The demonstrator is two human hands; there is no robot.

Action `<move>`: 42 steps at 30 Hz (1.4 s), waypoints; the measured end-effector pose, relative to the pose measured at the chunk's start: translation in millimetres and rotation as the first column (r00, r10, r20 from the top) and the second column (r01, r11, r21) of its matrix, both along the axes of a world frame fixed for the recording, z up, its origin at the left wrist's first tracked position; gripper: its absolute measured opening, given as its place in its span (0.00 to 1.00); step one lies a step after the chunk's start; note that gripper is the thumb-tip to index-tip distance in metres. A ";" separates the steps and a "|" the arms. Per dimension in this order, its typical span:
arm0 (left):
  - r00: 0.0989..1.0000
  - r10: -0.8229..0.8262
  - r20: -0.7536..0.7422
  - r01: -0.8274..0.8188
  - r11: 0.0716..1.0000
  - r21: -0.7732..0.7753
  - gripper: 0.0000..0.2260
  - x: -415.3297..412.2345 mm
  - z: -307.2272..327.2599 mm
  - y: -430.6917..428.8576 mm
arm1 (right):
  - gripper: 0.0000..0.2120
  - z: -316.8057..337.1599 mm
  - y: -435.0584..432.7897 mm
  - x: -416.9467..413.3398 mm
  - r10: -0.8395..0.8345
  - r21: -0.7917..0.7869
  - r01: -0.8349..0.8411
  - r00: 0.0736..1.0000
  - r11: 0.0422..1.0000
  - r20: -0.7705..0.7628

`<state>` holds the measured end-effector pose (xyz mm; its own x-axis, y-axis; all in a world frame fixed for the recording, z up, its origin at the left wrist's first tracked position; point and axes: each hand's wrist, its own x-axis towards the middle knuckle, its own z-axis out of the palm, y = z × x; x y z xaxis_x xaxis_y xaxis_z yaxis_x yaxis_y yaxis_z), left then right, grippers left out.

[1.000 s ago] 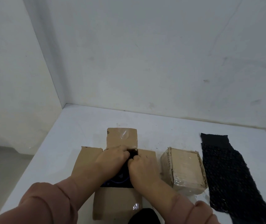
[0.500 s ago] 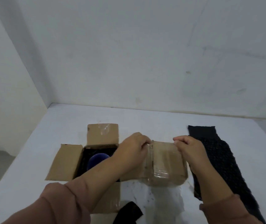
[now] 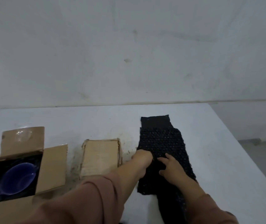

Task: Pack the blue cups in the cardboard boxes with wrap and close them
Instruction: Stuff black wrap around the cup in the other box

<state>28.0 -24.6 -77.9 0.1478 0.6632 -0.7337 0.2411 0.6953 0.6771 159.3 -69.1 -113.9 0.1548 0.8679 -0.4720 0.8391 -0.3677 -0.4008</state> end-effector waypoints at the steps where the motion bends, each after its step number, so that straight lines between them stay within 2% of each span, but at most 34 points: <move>1: 0.996 0.085 0.012 -0.085 0.996 -0.029 0.16 4.5 -5.9 3.3 | 0.27 -3.2 -0.7 0.9 0.022 0.004 -0.022 1.000 1.000 0.003; 4: 0.975 0.218 0.049 -0.212 0.972 -0.098 0.13 13.5 -13.5 8.1 | 0.25 -6.8 -2.4 3.7 0.081 0.050 -0.082 0.997 0.995 0.018; 7: 0.985 0.164 0.047 -0.161 0.985 -0.062 0.22 21.6 -19.4 13.1 | 0.23 -7.3 -3.2 6.4 0.108 0.095 -0.110 0.994 0.989 0.019; 9: 0.991 0.126 0.033 -0.128 0.991 0.043 0.20 25.2 -23.5 14.2 | 0.21 -7.6 -3.7 8.0 0.113 0.123 -0.112 0.994 0.986 -0.001; 11: 0.995 0.086 -0.054 -0.074 0.979 0.191 0.15 27.4 -24.6 13.4 | 0.20 -7.7 -3.5 11.1 0.101 0.139 -0.095 0.994 0.986 -0.038; 13: 0.996 0.065 -0.066 -0.043 0.956 0.290 0.12 30.1 -18.3 11.8 | 0.18 -4.1 -1.3 16.5 0.005 0.178 0.017 0.992 0.984 -0.125; 15: 0.999 0.035 -0.008 -0.029 0.937 0.348 0.13 28.6 -6.5 12.6 | 0.16 3.0 2.5 24.8 -0.201 0.247 0.266 0.945 0.932 -0.259; 17: 0.993 -0.013 0.118 -0.032 0.929 0.370 0.14 18.1 11.2 15.2 | 0.16 10.8 8.3 35.1 -0.384 0.279 0.521 0.821 0.807 -0.423; 18: 0.981 -0.023 0.192 -0.051 0.927 0.373 0.12 9.0 20.5 16.9 | 0.17 15.4 11.4 39.0 -0.433 0.230 0.612 0.732 0.756 -0.526; 20: 0.946 0.008 0.324 -0.128 0.927 0.353 0.11 -15.7 39.2 20.3 | 0.21 25.8 17.2 39.9 -0.489 -0.039 0.693 0.466 0.719 -0.737; 21: 0.925 0.034 0.378 -0.172 0.926 0.336 0.11 -30.3 46.9 21.8 | 0.21 30.9 20.4 37.6 -0.517 -0.205 0.661 0.317 0.722 -0.795; 22: 0.905 0.060 0.422 -0.210 0.924 0.320 0.11 -45.7 52.7 23.5 | 0.20 36.7 23.1 32.5 -0.542 -0.338 0.589 0.207 0.734 -0.815; 23: 0.889 0.081 0.450 -0.239 0.922 0.306 0.12 -61.6 56.7 25.1 | 0.19 42.1 24.9 25.6 -0.551 -0.418 0.501 0.148 0.757 -0.821; 25: 0.881 0.109 0.460 -0.267 0.918 0.293 0.12 -94.3 63.0 26.9 | 0.17 50.3 29.3 7.9 -0.508 -0.431 0.399 0.106 0.809 -0.855; 28: 0.914 0.094 0.393 -0.253 0.891 0.376 0.11 -144.6 69.6 27.6 | 0.09 65.5 40.5 -20.6 -0.340 -0.262 0.402 0.134 0.877 -0.931; 33: 0.947 -0.002 0.322 -0.169 0.847 0.504 0.12 -227.6 77.9 21.2 | 0.11 101.6 58.4 -62.6 -0.073 0.036 0.300 0.346 0.953 -0.935; 36: 0.978 0.015 0.206 -0.135 0.800 0.584 0.23 -266.8 83.4 12.7 | 0.06 120.2 63.7 -89.5 0.053 0.149 0.162 0.486 0.976 -0.872; 37: 0.981 0.004 0.196 -0.119 0.806 0.580 0.25 -279.3 84.6 9.9 | 0.12 123.3 65.3 -98.0 0.073 0.164 0.129 0.524 0.978 -0.848; 38: 0.978 -0.016 0.209 -0.107 0.820 0.563 0.25 -295.7 86.0 7.7 | 0.18 125.5 66.9 -110.0 0.071 0.158 0.113 0.549 0.981 -0.833; 39: 0.968 -0.052 0.247 -0.094 0.833 0.545 0.22 -311.8 86.9 6.8 | 0.20 127.8 68.5 -122.1 0.065 0.150 0.106 0.560 0.983 -0.826; 41: 0.903 -0.124 0.412 -0.102 0.868 0.486 0.12 -340.5 92.0 5.9 | 0.13 135.2 71.1 -146.7 0.069 0.152 0.109 0.542 0.982 -0.838; 42: 0.859 -0.127 0.496 -0.118 0.893 0.434 0.10 -351.8 95.8 6.1 | 0.10 140.1 72.0 -160.3 0.075 0.161 0.118 0.529 0.980 -0.845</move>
<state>-323.8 -18.4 18.0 0.4142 0.8899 -0.1911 -0.2120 0.2985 0.9306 -1.0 2.9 26.2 -0.2122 0.9493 -0.2320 0.0634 -0.2236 -0.9726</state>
